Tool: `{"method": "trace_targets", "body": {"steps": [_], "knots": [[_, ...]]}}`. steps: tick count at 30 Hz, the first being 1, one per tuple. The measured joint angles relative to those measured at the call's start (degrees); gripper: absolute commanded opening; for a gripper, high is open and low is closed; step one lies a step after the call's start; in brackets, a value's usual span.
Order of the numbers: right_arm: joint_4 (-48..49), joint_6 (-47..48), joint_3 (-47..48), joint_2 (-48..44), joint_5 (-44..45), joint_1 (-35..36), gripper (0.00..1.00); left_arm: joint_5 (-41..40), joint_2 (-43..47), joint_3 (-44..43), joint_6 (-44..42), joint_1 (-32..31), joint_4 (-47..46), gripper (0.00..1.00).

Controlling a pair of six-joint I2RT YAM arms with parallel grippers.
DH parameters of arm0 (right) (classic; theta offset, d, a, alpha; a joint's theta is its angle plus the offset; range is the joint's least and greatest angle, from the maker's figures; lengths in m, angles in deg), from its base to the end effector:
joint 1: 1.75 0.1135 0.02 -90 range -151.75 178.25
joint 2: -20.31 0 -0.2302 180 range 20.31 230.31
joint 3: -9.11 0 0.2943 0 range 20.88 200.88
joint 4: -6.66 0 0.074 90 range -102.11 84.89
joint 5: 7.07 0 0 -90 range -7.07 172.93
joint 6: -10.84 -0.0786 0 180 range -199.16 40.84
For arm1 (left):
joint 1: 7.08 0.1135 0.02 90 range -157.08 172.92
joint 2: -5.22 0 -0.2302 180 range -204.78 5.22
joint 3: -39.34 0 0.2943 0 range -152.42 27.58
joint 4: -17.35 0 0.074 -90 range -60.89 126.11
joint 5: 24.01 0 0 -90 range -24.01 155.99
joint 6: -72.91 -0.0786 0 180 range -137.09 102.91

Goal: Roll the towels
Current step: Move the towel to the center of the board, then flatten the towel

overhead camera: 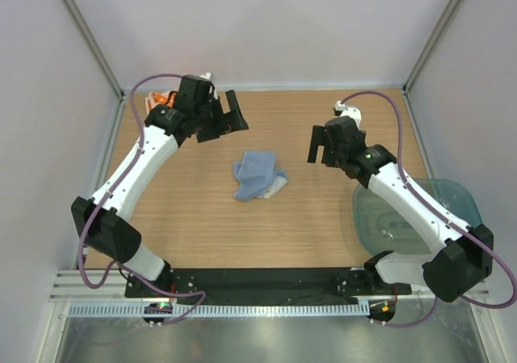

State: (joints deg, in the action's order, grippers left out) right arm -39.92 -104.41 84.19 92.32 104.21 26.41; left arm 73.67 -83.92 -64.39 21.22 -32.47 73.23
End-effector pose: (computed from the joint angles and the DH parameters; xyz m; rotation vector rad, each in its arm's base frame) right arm 0.3217 0.1398 0.2468 0.1250 2.2645 0.0570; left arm 0.3708 -0.1876 0.3176 -0.1969 2.3852 -0.7078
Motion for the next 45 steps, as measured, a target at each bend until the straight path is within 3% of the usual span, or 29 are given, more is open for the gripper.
{"method": "trace_targets", "body": {"steps": [4,10,14,19,22,27,28,31,33,34,37,39,42,44,45], "knots": [[0.52,0.57,0.00,0.22,-6.23,0.04,1.00,-6.97,-0.72,-3.41,-1.92,1.60,2.47,1.00],[2.75,0.59,0.02,6.12,-13.29,3.34,1.00,-10.80,-7.08,-5.62,-2.56,10.91,0.37,1.00],[2.64,0.81,0.96,13.75,-15.13,7.10,1.00,-10.71,-19.93,-10.88,-2.54,15.47,-0.57,0.96],[2.56,1.07,3.06,20.02,-16.63,10.03,1.00,-9.03,-36.54,-21.97,-1.73,16.61,0.39,0.89],[2.78,1.18,4.96,21.99,-17.55,11.06,1.00,-6.95,-37.86,-19.06,-0.68,16.37,-0.04,0.89],[4.68,1.11,8.52,25.77,-19.06,11.61,0.95,-5.01,-31.32,-6.45,0.72,15.72,-2.71,0.88],[5.22,1.05,9.53,27.12,-19.26,11.69,0.73,-4.72,-29.18,-3.98,0.83,15.61,-2.93,0.88],[6.71,1.14,11.87,30.95,-20.72,11.93,0.39,-4.37,-22.10,2.14,1.36,15.23,-3.96,0.87],[7.39,1.09,13.20,33.55,-21.57,12.52,0.31,-4.35,-17.18,5.01,1.62,14.91,-4.63,0.87],[7.50,1.16,13.70,34.40,-21.68,13.05,0.21,-4.28,-14.88,6.08,1.73,14.75,-4.90,0.87],[7.34,2.01,15.28,36.04,-21.55,16.26,0.05,-3.96,-9.79,7.87,1.75,14.34,-5.77,0.86],[7.23,2.73,16.28,35.89,-21.20,19.50,0.01,-3.96,-7.08,8.87,1.70,14.21,-5.77,0.86],[7.61,4.79,16.94,34.38,-20.22,25.83,0.02,-4.22,-3.93,10.19,1.49,14.21,-5.42,0.87],[7.45,6.25,16.70,32.48,-19.43,30.86,0.53,-4.92,-1.66,11.28,1.20,14.21,-4.92,0.88],[7.54,6.78,16.35,31.19,-18.99,33.51,0.63,-5.14,-0.59,11.72,1.01,14.21,-4.59,0.88]]}}
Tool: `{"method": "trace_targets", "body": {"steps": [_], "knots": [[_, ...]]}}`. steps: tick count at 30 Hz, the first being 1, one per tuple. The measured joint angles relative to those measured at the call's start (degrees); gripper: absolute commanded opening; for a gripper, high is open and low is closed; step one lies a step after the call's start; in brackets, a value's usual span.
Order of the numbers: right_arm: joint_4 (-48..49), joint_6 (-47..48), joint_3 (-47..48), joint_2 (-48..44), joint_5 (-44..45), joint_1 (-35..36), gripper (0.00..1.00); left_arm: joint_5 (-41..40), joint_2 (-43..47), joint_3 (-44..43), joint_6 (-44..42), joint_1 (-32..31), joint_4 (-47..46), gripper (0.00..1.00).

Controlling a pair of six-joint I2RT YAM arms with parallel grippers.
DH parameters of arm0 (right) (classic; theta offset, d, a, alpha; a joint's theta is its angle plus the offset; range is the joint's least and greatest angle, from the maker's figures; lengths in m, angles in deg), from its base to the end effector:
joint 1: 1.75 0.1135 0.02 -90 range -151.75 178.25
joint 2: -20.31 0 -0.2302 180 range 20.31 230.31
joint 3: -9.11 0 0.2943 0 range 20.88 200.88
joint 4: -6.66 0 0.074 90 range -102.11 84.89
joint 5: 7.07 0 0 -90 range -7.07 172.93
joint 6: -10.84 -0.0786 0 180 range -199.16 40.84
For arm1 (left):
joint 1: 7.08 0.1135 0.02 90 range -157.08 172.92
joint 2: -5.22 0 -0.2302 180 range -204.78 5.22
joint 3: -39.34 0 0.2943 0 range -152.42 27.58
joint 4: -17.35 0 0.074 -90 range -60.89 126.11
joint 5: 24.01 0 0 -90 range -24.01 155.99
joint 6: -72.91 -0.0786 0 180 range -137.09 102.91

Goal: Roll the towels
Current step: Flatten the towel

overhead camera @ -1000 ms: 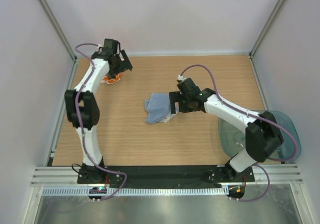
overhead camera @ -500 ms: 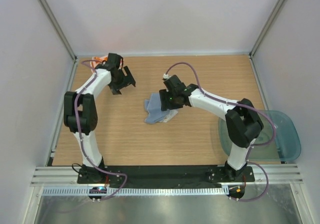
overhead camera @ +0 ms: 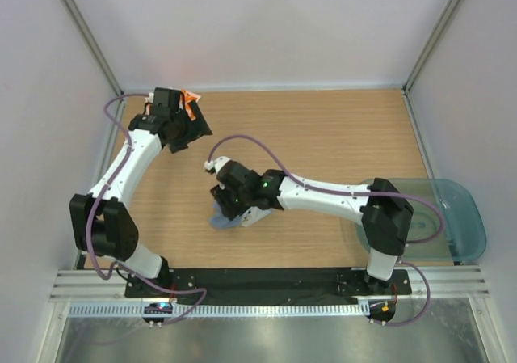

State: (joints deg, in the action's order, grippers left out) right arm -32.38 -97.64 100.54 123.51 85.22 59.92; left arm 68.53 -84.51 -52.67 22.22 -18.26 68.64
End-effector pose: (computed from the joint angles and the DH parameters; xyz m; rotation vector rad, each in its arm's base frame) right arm 0.2197 0.4008 0.1594 -0.9180 2.3684 0.5433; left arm 0.4045 -0.0835 0.2403 -0.5819 2.4070 -0.4444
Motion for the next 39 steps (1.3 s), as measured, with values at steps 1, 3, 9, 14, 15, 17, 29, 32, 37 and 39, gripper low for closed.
{"method": "trace_targets", "body": {"steps": [1,3,9,14,15,17,29,32,37,39], "knots": [[0.07,0.42,-0.46,-1.44,0.57,2.38,0.72,-0.37,1.27,0.57,-0.39,0.00,0.39,0.88],[0.68,0.66,-2.45,-4.50,1.46,6.01,0.82,-0.83,3.50,1.81,-0.85,0.00,0.81,0.88],[0.44,-2.54,-11.87,-15.63,9.92,1.38,0.93,-1.22,5.09,7.87,-1.22,-0.11,1.20,0.79],[-0.81,-5.22,-13.14,-20.24,12.90,-9.77,0.93,-2.60,3.89,12.61,-0.81,-4.55,2.27,0.76],[-1.03,-5.46,-13.14,-20.35,13.27,-11.34,0.93,-2.86,3.39,12.68,-0.72,-6.03,2.34,0.76],[-1.44,-5.68,-13.29,-20.26,13.44,-13.16,0.92,-3.39,1.92,12.68,-0.48,-9.73,2.03,0.72],[-2.54,-5.90,-16.41,-19.91,12.50,-15.30,0.91,-3.34,-8.52,12.72,1.01,-15.02,-0.57,0.62],[-2.60,-5.90,-17.14,-19.91,12.31,-15.65,0.91,-2.49,-9.88,13.11,1.18,-15.43,-1.60,0.59],[-2.75,-5.90,-17.66,-19.91,11.93,-16.17,0.90,-0.96,-11.15,14.56,1.77,-16.26,-3.30,0.44],[-2.75,-5.90,-17.66,-19.89,11.93,-16.31,0.89,-0.35,-11.26,14.93,2.36,-16.50,-3.76,0.33]]}}
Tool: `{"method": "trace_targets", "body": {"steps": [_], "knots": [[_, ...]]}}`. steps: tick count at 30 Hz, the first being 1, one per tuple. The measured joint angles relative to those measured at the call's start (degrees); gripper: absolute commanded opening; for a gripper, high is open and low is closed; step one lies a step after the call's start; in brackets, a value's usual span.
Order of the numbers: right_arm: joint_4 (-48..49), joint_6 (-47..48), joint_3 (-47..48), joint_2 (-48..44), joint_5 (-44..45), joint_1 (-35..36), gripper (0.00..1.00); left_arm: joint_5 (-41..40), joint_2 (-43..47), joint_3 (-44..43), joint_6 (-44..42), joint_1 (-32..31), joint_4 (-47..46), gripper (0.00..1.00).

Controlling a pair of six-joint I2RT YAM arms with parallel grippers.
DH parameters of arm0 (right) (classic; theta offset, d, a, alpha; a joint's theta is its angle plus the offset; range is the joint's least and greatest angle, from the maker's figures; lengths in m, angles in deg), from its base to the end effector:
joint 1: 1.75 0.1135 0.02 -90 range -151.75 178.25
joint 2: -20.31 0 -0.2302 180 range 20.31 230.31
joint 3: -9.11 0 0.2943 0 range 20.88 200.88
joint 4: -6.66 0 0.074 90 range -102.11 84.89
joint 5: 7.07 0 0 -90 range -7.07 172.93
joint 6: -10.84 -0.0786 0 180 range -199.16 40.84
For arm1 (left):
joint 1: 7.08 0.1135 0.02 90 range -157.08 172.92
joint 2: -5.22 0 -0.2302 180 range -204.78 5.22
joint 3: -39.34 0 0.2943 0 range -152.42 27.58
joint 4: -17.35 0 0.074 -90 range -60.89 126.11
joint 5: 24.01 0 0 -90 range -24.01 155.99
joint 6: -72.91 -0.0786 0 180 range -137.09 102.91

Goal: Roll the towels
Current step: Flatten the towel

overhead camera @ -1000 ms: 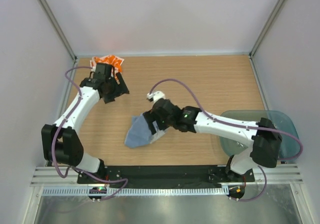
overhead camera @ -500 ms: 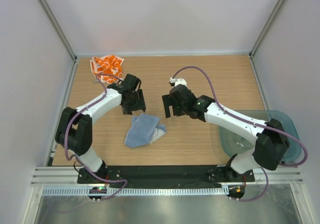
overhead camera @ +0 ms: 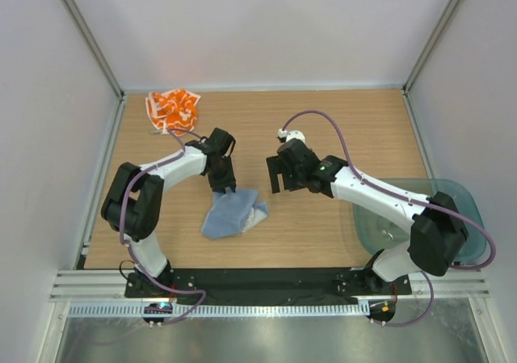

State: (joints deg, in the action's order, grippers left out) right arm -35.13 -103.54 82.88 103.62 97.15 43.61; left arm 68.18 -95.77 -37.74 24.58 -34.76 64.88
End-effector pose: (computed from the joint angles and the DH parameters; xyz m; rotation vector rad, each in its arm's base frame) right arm 0.2788 0.2549 0.1761 -0.3394 2.4201 0.2399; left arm 0.3364 -0.1799 0.0756 -0.3418 2.8599 -0.3130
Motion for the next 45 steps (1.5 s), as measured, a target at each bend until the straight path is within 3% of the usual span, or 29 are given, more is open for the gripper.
{"method": "trace_targets", "body": {"steps": [1,4,6,11,20,26,29,31,34,38,40,41,42,45], "knots": [[0.00,0.00,0.00,0.00,-0.02,-0.07,0.89,0.26,-0.07,0.00,0.20,-0.02,-0.15,0.22],[0.00,-0.02,-0.02,0.00,0.00,-0.13,0.89,0.55,-0.11,0.00,0.22,-0.02,-0.48,0.14],[0.00,-0.02,-0.04,0.00,0.00,-0.17,0.89,0.31,-0.11,-0.09,0.26,-0.02,-0.24,0.03],[-0.26,-0.02,-0.04,-0.02,0.28,-0.22,0.89,-2.21,0.07,-5.31,-0.39,-0.35,4.44,0.00],[-5.68,-0.09,1.73,-1.95,4.76,-2.12,0.91,-6.03,3.91,-38.25,-5.07,-4.31,16.33,0.00],[-10.93,-0.55,7.02,-9.86,10.19,-6.25,0.94,-6.93,4.11,-65.64,-7.87,-11.76,24.50,0.00],[-13.18,-0.61,10.67,-14.51,13.20,-8.81,0.97,-7.08,5.42,-73.00,-7.63,-13.70,26.08,0.00],[-14.34,-0.42,13.09,-17.14,15.08,-10.23,0.99,-8.00,8.04,-72.87,-7.34,-13.51,26.18,0.06],[-15.26,0.31,15.78,-20.26,16.79,-11.06,0.99,-9.66,14.01,-65.35,-7.58,-12.74,24.57,0.12],[-15.30,1.44,17.79,-21.97,16.48,-11.39,0.99,-8.68,17.77,-52.39,-9.31,-11.82,20.17,0.09],[-15.04,1.79,17.62,-21.79,14.91,-11.43,0.99,-5.46,16.68,-47.30,-10.49,-11.63,17.68,0.12],[-14.71,1.86,17.05,-21.66,13.81,-11.43,0.99,-3.45,15.08,-45.18,-11.10,-11.74,16.31,0.18],[-14.56,1.88,16.41,-21.66,13.00,-11.43,0.99,-1.97,13.44,-43.50,-11.67,-12.02,15.23,0.29],[-14.43,2.01,14.29,-21.51,10.88,-11.43,0.99,0.90,6.19,-38.71,-13.88,-14.62,13.57,0.31]]}}
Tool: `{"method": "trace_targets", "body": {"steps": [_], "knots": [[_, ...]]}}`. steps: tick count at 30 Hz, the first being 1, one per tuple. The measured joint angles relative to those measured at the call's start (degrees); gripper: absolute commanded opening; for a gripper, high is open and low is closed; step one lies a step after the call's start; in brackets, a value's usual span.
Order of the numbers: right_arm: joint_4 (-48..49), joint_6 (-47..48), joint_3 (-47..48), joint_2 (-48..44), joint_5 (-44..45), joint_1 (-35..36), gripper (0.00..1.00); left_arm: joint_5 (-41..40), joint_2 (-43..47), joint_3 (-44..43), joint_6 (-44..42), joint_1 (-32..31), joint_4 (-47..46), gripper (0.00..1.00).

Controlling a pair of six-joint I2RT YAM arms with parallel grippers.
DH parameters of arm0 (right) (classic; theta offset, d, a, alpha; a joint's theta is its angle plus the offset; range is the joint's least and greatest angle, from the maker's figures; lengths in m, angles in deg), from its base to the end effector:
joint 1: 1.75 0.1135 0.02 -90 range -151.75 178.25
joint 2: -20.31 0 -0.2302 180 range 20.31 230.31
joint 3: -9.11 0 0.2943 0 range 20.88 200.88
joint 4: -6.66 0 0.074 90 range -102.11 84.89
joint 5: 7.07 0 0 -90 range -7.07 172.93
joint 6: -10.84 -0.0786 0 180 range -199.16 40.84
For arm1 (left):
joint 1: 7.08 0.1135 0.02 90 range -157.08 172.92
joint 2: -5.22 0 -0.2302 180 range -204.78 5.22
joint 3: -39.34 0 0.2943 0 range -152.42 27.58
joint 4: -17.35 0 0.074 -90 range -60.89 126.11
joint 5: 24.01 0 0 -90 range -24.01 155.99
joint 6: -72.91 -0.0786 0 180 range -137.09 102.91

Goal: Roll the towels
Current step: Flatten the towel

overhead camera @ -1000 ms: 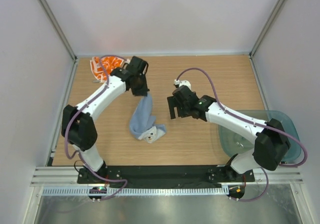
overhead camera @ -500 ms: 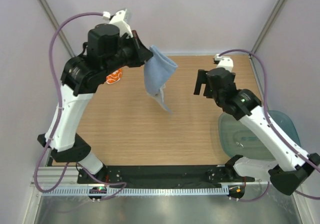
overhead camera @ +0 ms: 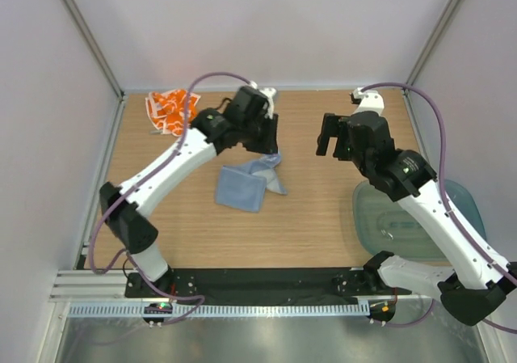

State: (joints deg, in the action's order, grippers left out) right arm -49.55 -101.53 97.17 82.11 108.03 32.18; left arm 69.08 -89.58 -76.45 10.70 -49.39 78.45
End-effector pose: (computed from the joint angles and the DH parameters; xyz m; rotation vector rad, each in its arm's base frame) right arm 0.2683 0.1403 0.3741 0.0553 2.0427 0.1548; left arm 0.3156 -0.2930 0.3501 0.3289 2.3466 -0.6852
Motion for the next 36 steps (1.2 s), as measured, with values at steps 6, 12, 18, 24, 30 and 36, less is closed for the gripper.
{"method": "trace_targets", "body": {"steps": [6,12,18,24,30,36], "knots": [[0.31,0.42,-0.46,2.43,-4.50,-0.04,0.92,-2.03,-4.11,9.18,-1.05,-4.04,0.15,0.50],[4.11,-1.38,-4.57,9.25,-13.33,0.11,0.76,-5.57,2.93,18.95,1.36,3.28,-2.36,0.44],[7.93,-3.52,-8.28,15.93,-19.52,3.63,0.65,-10.23,3.69,24.87,3.76,9.18,-2.71,0.41],[11.54,-4.52,-7.30,25.94,-20.90,11.52,0.61,-9.53,8.46,36.00,5.22,17.62,-3.13,0.45],[12.98,-4.92,-5.05,35.87,-21.24,12.00,0.57,-11.82,19.15,40.94,4.81,21.16,-2.99,0.48],[13.44,-4.74,-0.63,42.77,-21.14,11.87,0.54,-14.21,23.06,42.88,4.09,20.94,-1.95,0.50]]}}
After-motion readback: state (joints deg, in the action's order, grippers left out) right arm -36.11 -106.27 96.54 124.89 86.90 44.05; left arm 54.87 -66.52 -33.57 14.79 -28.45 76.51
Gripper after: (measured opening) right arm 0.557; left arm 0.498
